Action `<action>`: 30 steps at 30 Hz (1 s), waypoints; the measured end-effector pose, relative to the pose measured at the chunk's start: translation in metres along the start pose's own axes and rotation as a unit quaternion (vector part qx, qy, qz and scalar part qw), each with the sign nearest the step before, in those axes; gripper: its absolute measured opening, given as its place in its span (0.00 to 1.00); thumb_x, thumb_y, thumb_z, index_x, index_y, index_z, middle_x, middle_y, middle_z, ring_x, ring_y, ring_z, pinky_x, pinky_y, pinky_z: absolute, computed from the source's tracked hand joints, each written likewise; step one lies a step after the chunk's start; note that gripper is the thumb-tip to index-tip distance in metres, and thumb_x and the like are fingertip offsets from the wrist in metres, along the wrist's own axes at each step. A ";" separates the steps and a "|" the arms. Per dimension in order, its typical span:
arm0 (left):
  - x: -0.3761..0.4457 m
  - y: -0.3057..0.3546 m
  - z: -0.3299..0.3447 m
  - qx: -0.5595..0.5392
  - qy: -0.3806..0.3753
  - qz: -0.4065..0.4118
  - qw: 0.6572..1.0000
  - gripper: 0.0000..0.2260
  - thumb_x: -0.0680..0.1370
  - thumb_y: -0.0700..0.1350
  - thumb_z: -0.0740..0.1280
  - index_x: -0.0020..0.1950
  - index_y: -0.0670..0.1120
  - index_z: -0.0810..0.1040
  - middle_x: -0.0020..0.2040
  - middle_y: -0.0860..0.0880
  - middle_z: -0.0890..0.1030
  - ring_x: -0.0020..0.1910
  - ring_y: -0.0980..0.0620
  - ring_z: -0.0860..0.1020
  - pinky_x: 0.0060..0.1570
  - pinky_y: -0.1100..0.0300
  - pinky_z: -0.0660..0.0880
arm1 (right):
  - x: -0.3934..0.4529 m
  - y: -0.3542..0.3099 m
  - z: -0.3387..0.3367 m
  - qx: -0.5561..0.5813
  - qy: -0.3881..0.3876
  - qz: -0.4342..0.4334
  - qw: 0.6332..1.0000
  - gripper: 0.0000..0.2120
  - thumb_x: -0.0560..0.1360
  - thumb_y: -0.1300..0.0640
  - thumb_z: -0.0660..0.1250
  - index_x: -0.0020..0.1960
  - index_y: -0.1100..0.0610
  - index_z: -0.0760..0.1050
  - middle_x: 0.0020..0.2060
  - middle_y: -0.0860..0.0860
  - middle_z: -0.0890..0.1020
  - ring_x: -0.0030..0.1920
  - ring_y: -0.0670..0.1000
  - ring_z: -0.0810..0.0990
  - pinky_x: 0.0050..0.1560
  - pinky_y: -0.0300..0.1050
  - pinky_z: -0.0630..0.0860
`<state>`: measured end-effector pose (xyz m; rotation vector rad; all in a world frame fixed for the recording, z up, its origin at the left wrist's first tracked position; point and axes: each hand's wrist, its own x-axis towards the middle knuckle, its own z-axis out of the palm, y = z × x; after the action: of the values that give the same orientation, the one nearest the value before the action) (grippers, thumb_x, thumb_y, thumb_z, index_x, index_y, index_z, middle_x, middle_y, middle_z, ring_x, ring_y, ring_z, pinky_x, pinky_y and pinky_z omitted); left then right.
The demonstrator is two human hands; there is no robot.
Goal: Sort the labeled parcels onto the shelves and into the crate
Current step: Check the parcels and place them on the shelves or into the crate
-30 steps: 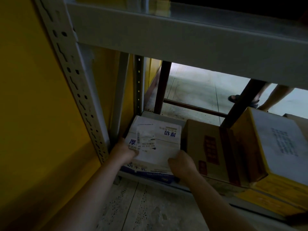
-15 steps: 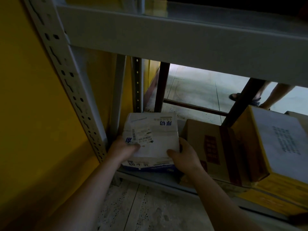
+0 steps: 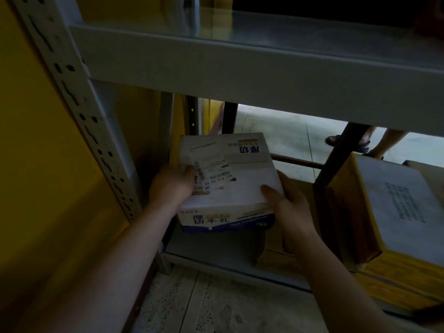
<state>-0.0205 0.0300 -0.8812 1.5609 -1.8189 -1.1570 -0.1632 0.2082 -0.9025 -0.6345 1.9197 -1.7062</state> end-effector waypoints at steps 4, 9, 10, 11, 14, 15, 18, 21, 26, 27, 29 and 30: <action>-0.006 0.006 -0.003 0.045 0.001 0.014 0.999 0.16 0.81 0.60 0.61 0.44 0.49 0.75 0.43 0.46 0.80 0.42 0.47 0.80 0.49 0.48 0.80 | 0.002 -0.005 -0.015 -0.004 0.023 -0.007 1.000 0.20 0.79 0.50 0.68 0.69 0.40 0.70 0.54 0.41 0.79 0.51 0.46 0.82 0.47 0.45 0.81; -0.022 0.007 0.015 -0.019 -0.143 0.022 0.989 0.08 0.77 0.56 0.71 0.48 0.54 0.75 0.47 0.49 0.83 0.46 0.49 0.82 0.51 0.45 0.81 | 0.012 -0.002 -0.051 -0.031 0.097 -0.019 0.995 0.14 0.78 0.47 0.69 0.63 0.45 0.77 0.51 0.47 0.83 0.48 0.49 0.83 0.47 0.50 0.82; -0.023 0.007 0.020 -0.014 -0.164 0.027 0.986 0.08 0.76 0.55 0.72 0.50 0.54 0.76 0.48 0.50 0.83 0.48 0.49 0.82 0.52 0.45 0.81 | 0.013 0.002 -0.056 -0.034 0.100 -0.015 0.994 0.13 0.78 0.47 0.69 0.62 0.46 0.78 0.50 0.49 0.84 0.48 0.50 0.84 0.48 0.51 0.82; -0.023 0.007 0.025 -0.003 -0.171 0.032 0.985 0.09 0.75 0.55 0.72 0.51 0.55 0.76 0.49 0.50 0.83 0.49 0.50 0.82 0.52 0.45 0.81 | 0.014 0.005 -0.060 -0.035 0.101 -0.012 0.994 0.12 0.78 0.47 0.69 0.61 0.48 0.79 0.50 0.51 0.85 0.46 0.50 0.85 0.46 0.49 0.82; -0.021 0.012 0.031 0.000 -0.186 0.035 0.982 0.10 0.75 0.55 0.72 0.53 0.56 0.77 0.52 0.49 0.83 0.51 0.48 0.82 0.54 0.45 0.80 | 0.019 0.009 -0.070 -0.065 0.100 -0.022 0.993 0.11 0.80 0.47 0.67 0.60 0.49 0.81 0.48 0.49 0.85 0.44 0.46 0.85 0.40 0.39 0.80; -0.020 0.014 0.033 -0.007 -0.198 0.025 0.980 0.14 0.75 0.55 0.73 0.57 0.54 0.78 0.55 0.49 0.83 0.52 0.47 0.82 0.54 0.45 0.80 | 0.022 0.010 -0.073 -0.078 0.099 -0.022 0.992 0.11 0.80 0.47 0.66 0.60 0.48 0.80 0.48 0.48 0.85 0.45 0.46 0.85 0.41 0.39 0.79; -0.017 0.023 0.033 -0.008 -0.203 0.028 0.979 0.35 0.72 0.53 0.76 0.74 0.49 0.65 0.67 0.48 0.76 0.64 0.45 0.77 0.56 0.52 0.76 | 0.025 0.011 -0.081 -0.114 0.086 -0.014 0.990 0.09 0.81 0.47 0.65 0.58 0.46 0.79 0.47 0.47 0.84 0.48 0.49 0.84 0.47 0.46 0.81; -0.015 0.039 0.034 0.007 -0.195 0.180 0.964 0.43 0.72 0.45 0.77 0.78 0.58 0.52 0.73 0.51 0.67 0.71 0.51 0.68 0.57 0.60 0.73 | 0.023 0.009 -0.086 -0.123 0.088 0.016 0.988 0.10 0.81 0.46 0.64 0.56 0.49 0.78 0.42 0.44 0.82 0.44 0.47 0.83 0.42 0.43 0.79; 0.003 0.040 0.050 0.020 -0.217 0.246 0.944 0.36 0.75 0.45 0.74 0.78 0.55 0.60 0.73 0.51 0.71 0.52 0.66 0.78 0.34 0.76 0.74 | 0.018 0.007 -0.080 -0.225 0.094 0.124 0.962 0.39 0.76 0.30 0.60 0.76 0.56 0.63 0.58 0.55 0.80 0.52 0.55 0.82 0.46 0.48 0.77; 0.006 0.035 0.051 0.032 -0.212 0.249 0.944 0.34 0.75 0.47 0.73 0.77 0.56 0.62 0.70 0.50 0.74 0.50 0.64 0.80 0.33 0.74 0.75 | 0.016 0.007 -0.078 -0.220 0.097 0.143 0.960 0.44 0.75 0.30 0.63 0.80 0.54 0.53 0.65 0.57 0.77 0.57 0.58 0.80 0.50 0.51 0.77; 0.007 0.032 0.051 0.059 -0.215 0.249 0.942 0.32 0.75 0.51 0.73 0.76 0.58 0.63 0.66 0.52 0.77 0.50 0.61 0.81 0.38 0.68 0.79 | 0.012 0.003 -0.073 -0.212 0.098 0.159 0.959 0.52 0.73 0.32 0.68 0.81 0.51 0.40 0.70 0.59 0.72 0.63 0.62 0.78 0.52 0.53 0.76; 0.006 0.031 0.050 0.071 -0.217 0.244 0.943 0.32 0.74 0.54 0.73 0.75 0.57 0.64 0.64 0.52 0.79 0.51 0.59 0.82 0.43 0.62 0.81 | 0.010 0.000 -0.069 -0.204 0.098 0.162 0.960 0.54 0.73 0.34 0.69 0.81 0.51 0.37 0.71 0.58 0.72 0.64 0.62 0.77 0.51 0.52 0.75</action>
<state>-0.0790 0.0382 -0.8832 0.8672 -2.4415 -1.1999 -0.2147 0.2548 -0.8961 -0.2720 2.3909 -1.2156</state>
